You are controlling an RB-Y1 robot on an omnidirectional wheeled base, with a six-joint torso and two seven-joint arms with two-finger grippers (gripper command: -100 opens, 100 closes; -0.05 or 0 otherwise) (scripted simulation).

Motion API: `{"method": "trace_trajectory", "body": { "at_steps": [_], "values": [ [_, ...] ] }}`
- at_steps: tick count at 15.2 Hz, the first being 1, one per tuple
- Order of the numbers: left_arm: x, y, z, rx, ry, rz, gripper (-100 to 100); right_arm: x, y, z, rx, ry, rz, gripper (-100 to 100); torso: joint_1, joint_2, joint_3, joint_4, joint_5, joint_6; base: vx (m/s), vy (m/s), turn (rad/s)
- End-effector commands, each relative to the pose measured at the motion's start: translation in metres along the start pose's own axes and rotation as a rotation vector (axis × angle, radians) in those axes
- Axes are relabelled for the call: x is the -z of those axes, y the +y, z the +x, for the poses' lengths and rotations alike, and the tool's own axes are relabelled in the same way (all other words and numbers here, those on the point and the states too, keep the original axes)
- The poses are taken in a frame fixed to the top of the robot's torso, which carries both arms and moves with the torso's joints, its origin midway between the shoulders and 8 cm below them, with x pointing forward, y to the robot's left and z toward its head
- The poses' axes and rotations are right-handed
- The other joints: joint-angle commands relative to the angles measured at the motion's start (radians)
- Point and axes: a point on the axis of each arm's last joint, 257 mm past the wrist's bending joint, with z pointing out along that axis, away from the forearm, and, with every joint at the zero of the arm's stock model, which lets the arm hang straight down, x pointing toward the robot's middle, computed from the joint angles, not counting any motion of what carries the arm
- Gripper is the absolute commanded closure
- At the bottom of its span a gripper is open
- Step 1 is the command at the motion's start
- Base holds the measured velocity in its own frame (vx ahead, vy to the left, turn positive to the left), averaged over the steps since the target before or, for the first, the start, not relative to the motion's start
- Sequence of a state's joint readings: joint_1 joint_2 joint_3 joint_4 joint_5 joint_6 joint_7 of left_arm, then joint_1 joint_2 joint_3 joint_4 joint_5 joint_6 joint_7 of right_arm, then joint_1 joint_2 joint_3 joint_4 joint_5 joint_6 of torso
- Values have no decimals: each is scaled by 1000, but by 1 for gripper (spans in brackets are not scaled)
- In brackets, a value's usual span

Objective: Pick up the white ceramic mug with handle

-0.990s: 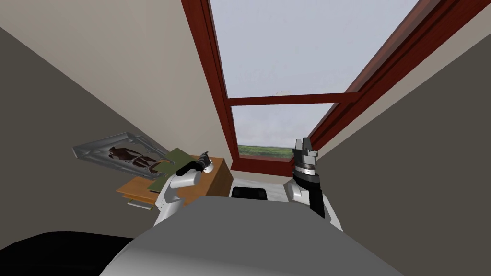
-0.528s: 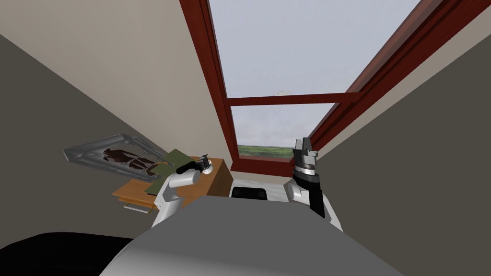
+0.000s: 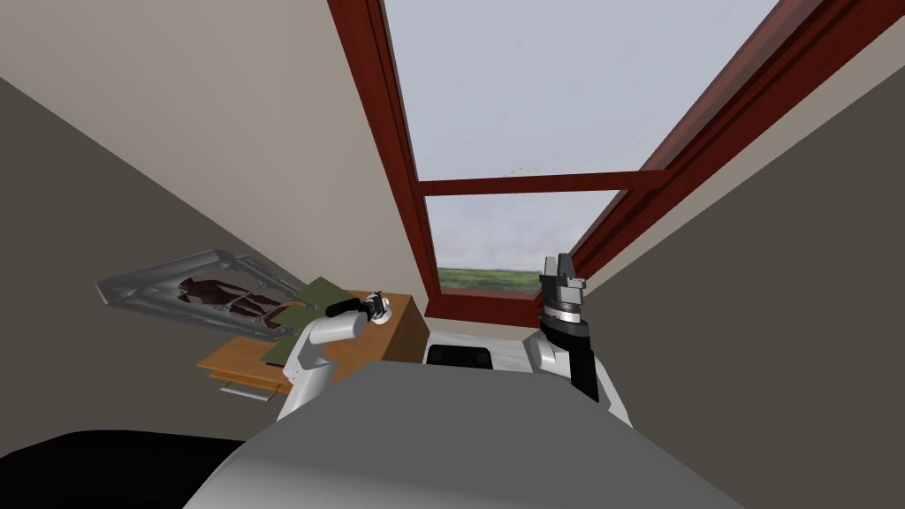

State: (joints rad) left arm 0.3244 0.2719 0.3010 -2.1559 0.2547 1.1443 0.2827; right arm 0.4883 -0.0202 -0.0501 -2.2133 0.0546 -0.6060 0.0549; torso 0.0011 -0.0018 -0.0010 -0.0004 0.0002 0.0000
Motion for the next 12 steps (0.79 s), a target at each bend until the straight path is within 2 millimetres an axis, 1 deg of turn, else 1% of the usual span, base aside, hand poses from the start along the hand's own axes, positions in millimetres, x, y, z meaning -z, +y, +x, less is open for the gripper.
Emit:
{"method": "trace_trajectory", "body": {
  "at_steps": [1,6,8,9,12],
  "values": [
    [0,11,-4,6,-14,-47,-100,0,0,0,0,0,0,0,0,0,0,0,0,0,22,15,-15],
    [0,31,-16,36,-44,-145,-100,0,0,0,0,0,0,0,0,0,0,0,0,0,21,16,-22],
    [2,42,-19,36,-56,-189,-100,0,0,0,0,0,0,0,0,0,0,0,0,0,26,18,-22],
    [3,42,-19,36,-57,-190,-100,0,0,0,0,0,0,0,0,0,0,0,0,0,15,8,0],
    [6,56,-25,50,-75,-254,-100,0,0,0,0,0,0,0,0,0,0,0,0,0,24,15,-24]
  ]
}}
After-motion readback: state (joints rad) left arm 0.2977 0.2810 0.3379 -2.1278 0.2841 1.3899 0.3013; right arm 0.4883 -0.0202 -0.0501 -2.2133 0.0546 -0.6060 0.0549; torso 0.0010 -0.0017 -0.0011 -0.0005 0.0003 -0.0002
